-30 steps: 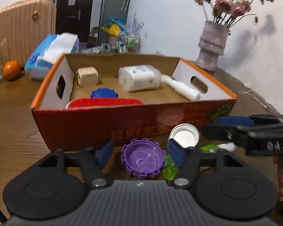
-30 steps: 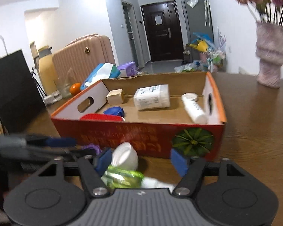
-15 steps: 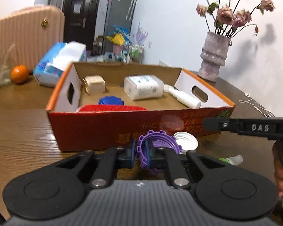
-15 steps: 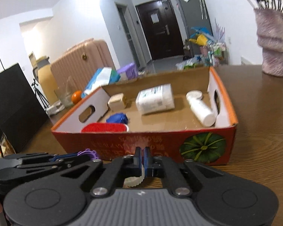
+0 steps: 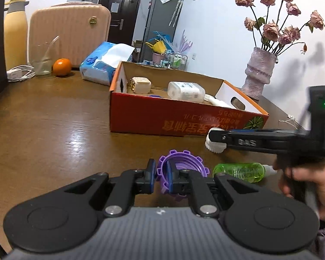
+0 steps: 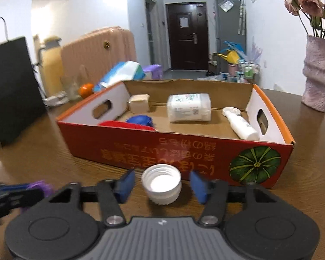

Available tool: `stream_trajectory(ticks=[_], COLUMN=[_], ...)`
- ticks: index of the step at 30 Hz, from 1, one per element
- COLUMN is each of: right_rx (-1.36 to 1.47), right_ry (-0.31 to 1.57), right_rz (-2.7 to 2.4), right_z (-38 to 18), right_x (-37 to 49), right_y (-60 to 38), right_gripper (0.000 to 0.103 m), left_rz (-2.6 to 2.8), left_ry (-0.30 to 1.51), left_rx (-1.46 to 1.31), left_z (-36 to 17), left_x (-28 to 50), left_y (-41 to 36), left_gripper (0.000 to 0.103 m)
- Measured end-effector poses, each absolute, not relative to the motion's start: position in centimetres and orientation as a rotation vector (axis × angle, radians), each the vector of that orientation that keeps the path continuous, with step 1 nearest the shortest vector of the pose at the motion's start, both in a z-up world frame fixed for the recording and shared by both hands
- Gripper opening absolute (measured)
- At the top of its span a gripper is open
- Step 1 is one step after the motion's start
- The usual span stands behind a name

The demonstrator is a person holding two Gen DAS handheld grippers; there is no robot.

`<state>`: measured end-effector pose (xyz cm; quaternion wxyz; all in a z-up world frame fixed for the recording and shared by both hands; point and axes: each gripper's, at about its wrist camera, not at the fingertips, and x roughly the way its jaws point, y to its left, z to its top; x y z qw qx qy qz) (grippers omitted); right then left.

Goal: Organize rigid objects
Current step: 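Grasp the purple cap with the left tool while the right tool grasps the white cap, then carry both caps into the box and open both tools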

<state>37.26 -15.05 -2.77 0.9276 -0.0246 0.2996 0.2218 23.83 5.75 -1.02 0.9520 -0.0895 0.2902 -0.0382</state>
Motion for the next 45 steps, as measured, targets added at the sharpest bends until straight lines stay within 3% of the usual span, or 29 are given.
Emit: stream_trajectory(ticks=[12, 18, 31, 39, 45], right_rx=[0.026, 0.241, 0.173, 0.133, 0.105], right_ry=[0.571, 0.574, 0.492, 0.46, 0.465], right_rz=[0.418, 0.449, 0.363, 0.387, 0.483], right_z=[-1.7, -0.9, -0.6, 0.9, 2.6], right_x=[36.1, 34.9, 27.5, 30.9, 38.7], right_y=[-17.3, -21.8, -24.5, -22.9, -17.2], right_gripper=[0.04, 0.04, 0.04, 0.04, 0.04], left_rz=[-0.112, -0.129, -0.148, -0.111, -0.023], left_ry=[0.561, 0.556, 0.522, 0.458, 0.531], left_rx=[-0.167, -0.155, -0.122, -0.075, 0.018], left_z=[-0.2, 0.1, 1.1, 4.0, 3.8], left_x=[22.8, 22.5, 23.5, 30.7, 40.1], left_y=[5.2, 4.0, 2.2, 4.2, 6.1], left_gripper=[0.012, 0.012, 0.012, 0.012, 0.012])
